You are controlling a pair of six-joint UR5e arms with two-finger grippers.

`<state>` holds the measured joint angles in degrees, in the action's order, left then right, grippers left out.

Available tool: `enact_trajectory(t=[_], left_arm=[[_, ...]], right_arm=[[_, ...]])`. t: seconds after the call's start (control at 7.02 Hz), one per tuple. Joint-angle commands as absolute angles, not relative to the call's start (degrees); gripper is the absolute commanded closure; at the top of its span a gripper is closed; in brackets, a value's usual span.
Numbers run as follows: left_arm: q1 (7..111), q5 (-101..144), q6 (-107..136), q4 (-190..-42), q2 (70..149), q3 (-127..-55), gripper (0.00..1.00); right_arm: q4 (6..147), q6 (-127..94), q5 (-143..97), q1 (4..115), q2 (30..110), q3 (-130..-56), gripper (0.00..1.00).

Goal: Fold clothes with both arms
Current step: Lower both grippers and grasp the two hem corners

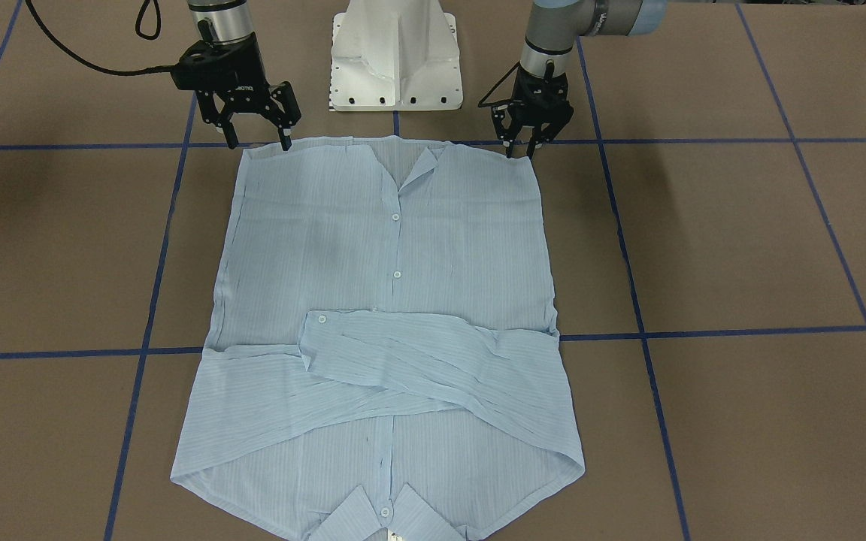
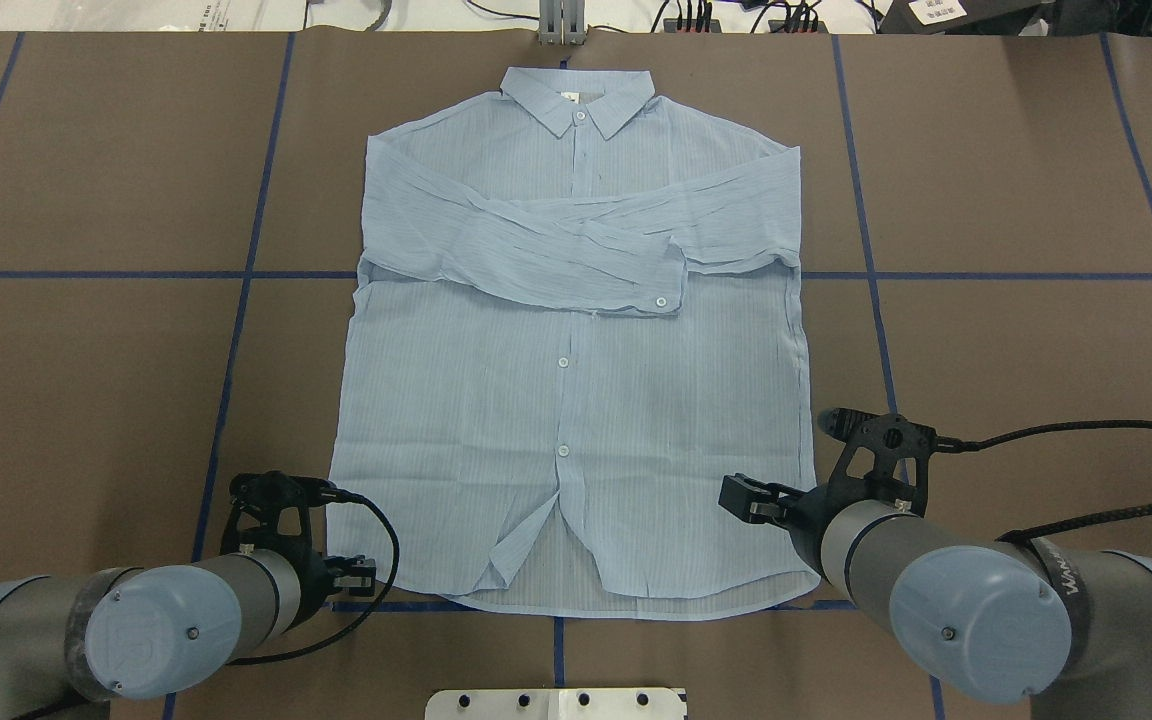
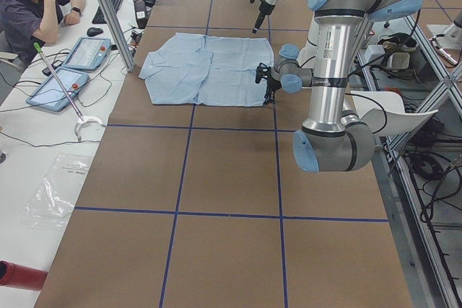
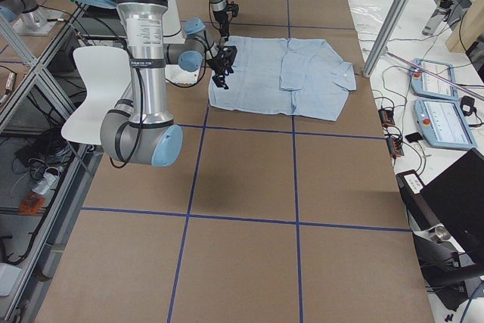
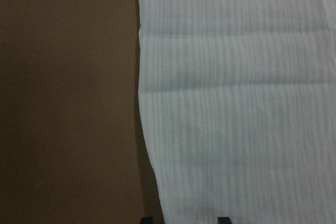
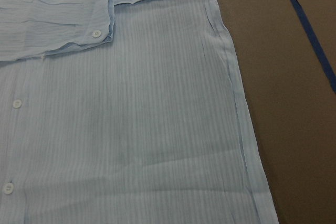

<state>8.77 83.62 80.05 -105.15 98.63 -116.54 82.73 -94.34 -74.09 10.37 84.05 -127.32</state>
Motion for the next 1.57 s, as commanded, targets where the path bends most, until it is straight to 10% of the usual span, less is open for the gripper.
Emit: enact_trajectory(t=[0.0,1.0,1.14,1.43], left_arm=[[9.3,83.5,80.1,-105.1,98.7,-116.1,0.85],[10.4,83.6,79.5,-101.8,98.3,-116.2,0.50],[10.4,83.6,79.5,-101.8,98.5,-116.1,0.55],[10.4,83.6,79.9,-101.9,99.0,-116.2,0.99]], right_arm=[[82.7,-94.3,-74.1,10.3,84.1,-127.1,0.00],[82.7,-94.4,-74.1,10.3,83.7,-127.0,0.00],[82.7,-94.4,-74.1,10.3,83.6,-126.9,0.00],[82.6,-94.2,-74.2,10.3,84.1,-126.8,0.00]])
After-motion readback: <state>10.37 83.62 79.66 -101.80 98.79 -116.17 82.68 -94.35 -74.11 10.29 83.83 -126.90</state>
